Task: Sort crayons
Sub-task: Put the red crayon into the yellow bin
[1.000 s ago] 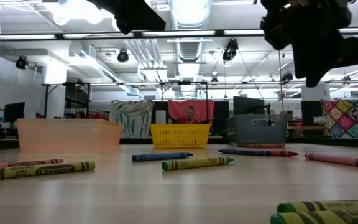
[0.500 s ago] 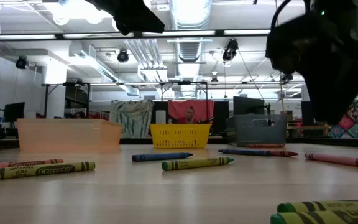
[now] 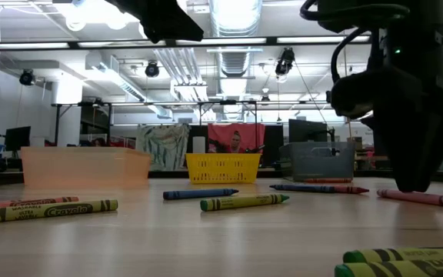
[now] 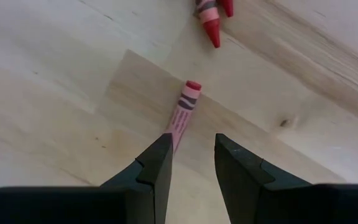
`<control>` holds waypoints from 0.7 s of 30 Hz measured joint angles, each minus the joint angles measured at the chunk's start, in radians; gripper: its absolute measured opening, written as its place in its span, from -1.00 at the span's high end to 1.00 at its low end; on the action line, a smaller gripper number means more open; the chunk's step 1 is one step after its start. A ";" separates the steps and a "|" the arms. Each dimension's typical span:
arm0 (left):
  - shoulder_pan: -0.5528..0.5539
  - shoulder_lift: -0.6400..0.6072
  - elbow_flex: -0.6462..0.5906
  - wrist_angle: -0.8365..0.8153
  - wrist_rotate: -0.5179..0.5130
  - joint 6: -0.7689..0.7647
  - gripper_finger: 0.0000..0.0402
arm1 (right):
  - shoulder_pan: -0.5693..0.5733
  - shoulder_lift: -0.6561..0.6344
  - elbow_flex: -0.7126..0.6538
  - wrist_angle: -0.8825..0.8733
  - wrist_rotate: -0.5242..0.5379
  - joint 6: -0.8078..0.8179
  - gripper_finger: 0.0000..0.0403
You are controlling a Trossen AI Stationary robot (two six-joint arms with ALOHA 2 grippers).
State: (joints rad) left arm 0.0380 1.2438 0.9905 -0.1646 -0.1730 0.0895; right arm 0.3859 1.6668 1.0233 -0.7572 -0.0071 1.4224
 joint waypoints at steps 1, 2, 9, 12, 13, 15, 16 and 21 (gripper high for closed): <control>0.000 0.000 0.000 0.000 0.000 0.000 0.62 | 0.000 0.002 0.000 0.006 0.000 -0.002 0.46; 0.000 0.000 0.000 0.000 0.000 0.000 0.62 | 0.000 0.002 0.000 0.010 0.000 -0.003 0.46; 0.000 0.000 0.000 0.000 0.000 -0.003 0.62 | -0.002 -0.009 0.002 0.007 0.008 -0.002 0.46; 0.000 0.000 0.000 0.000 0.000 -0.005 0.62 | -0.003 -0.003 0.008 0.024 0.012 -0.002 0.46; 0.000 0.000 0.000 0.000 0.000 -0.005 0.62 | -0.003 -0.001 0.009 0.035 0.014 -0.002 0.46; 0.000 0.000 0.000 0.000 0.000 -0.005 0.62 | -0.003 0.012 0.009 0.059 0.019 -0.005 0.46; 0.000 0.000 0.000 0.000 0.000 -0.005 0.62 | -0.003 0.019 0.009 0.071 0.024 -0.006 0.46; -0.001 0.000 0.000 -0.001 0.000 -0.012 0.62 | -0.011 0.054 0.011 0.071 0.026 -0.030 0.46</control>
State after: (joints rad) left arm 0.0374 1.2438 0.9905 -0.1654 -0.1730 0.0775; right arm 0.3746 1.7208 1.0340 -0.6864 0.0189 1.3923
